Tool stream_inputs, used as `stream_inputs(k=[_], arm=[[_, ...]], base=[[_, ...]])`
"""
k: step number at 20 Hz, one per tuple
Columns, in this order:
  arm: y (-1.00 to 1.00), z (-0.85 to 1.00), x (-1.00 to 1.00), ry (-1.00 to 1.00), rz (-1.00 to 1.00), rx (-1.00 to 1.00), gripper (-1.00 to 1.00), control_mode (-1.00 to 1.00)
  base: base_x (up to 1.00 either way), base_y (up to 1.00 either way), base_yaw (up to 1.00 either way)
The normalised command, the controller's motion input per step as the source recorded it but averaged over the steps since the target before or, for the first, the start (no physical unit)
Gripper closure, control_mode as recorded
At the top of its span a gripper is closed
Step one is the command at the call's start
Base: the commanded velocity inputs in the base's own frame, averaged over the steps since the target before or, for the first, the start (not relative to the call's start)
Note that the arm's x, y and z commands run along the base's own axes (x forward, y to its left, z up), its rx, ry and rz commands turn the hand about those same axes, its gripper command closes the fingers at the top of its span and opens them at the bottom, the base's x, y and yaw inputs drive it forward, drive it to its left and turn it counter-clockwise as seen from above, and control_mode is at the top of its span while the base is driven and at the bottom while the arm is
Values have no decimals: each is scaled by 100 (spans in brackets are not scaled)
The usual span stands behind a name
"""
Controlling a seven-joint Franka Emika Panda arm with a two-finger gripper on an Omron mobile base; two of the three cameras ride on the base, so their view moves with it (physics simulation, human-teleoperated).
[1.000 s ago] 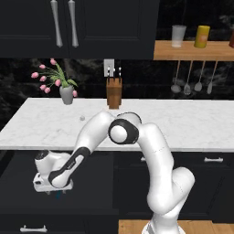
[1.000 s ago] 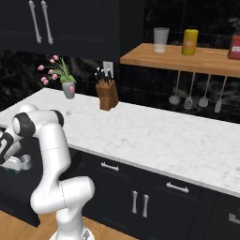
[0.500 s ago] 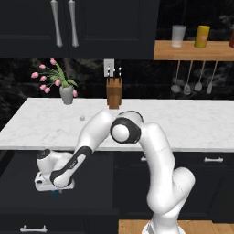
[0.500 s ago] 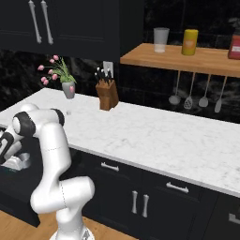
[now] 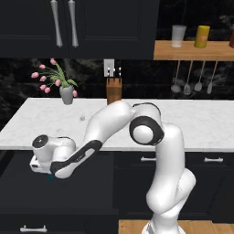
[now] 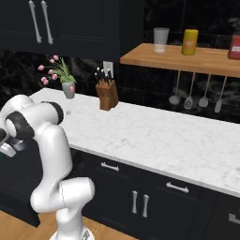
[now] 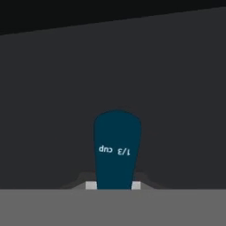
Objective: Pick the measuring cup from the drawer and place it on the counter.
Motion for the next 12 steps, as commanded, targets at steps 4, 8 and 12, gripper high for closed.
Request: stream_inputs(k=[4,8,12], arm=[[-11,100,59,-20,-15,4,100,-100],[-22,99,99,-7,-5,9,100,-100],[-3,76,100,7,-2,2,100,-100]], base=[[0,0,0],[0,0,0],[0,0,0]])
